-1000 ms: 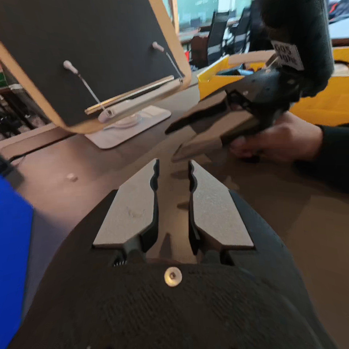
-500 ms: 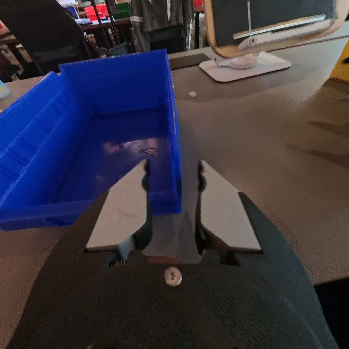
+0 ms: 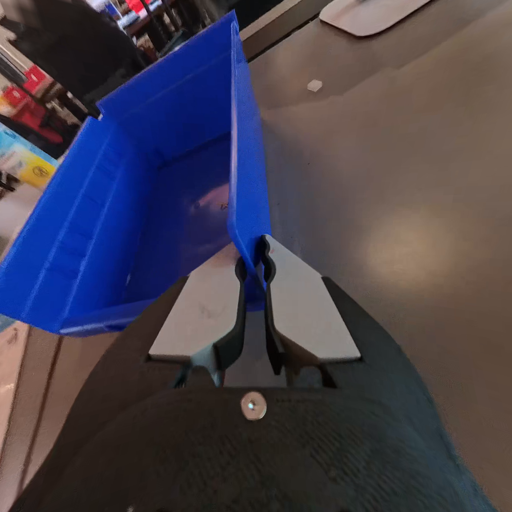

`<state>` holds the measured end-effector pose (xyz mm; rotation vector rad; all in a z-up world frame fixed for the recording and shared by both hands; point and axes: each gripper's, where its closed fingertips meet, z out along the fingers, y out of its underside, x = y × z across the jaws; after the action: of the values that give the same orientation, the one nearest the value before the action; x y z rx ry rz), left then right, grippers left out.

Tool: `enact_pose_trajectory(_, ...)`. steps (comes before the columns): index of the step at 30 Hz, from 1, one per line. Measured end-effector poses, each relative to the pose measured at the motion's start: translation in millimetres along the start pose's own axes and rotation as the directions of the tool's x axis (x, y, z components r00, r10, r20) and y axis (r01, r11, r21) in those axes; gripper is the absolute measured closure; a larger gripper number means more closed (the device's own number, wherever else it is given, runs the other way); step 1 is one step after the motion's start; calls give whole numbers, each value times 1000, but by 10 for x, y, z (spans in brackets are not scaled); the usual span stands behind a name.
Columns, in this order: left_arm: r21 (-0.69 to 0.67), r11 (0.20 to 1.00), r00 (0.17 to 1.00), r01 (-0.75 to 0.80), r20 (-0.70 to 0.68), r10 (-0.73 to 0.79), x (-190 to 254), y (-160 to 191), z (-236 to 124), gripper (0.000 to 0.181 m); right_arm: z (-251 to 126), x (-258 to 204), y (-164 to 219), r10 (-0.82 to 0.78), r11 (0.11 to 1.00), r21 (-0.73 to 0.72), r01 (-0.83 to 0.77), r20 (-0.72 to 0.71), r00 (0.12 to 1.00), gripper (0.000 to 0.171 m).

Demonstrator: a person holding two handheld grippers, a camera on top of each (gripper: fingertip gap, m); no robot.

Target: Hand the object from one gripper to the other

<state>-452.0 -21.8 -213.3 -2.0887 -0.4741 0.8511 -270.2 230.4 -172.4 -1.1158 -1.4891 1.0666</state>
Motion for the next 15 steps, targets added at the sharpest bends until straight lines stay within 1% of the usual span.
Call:
enact_pose_trajectory(2, 15, 993, 992, -113, 54, 112, -57, 23, -46, 174, -34, -15, -2, -15, 1000, 2, 15, -14, 1000, 115)
enact_pose_trajectory(5, 32, 969, 964, -244, 119, 239, -62, 77, -172, 175, -88, -9, -30, -5, 1000, 28, 6, -24, 1000, 120)
enact_pose_trajectory(7, 9, 917, 902, -399, 182, 391, -83, 179, -274, 176, -105, 0, -37, 23, 999, 38, -22, -12, 1000, 120)
enact_pose_trajectory(9, -37, 844, 813, -536, 247, 527, -130, 294, -395, 177, -113, 18, -42, 50, 998, 45, -50, -3, 999, 120)
enact_pose_trajectory(12, -27, 801, 765, -598, 282, 580, -166, 422, -627, 178, -119, 5, -46, 69, 996, 48, -69, 12, 998, 120)
enact_pose_trajectory(15, -19, 772, 733, -635, 301, 610, -185, 526, -805, 179, -123, -52, -46, 38, 998, 43, -39, 22, 999, 120)
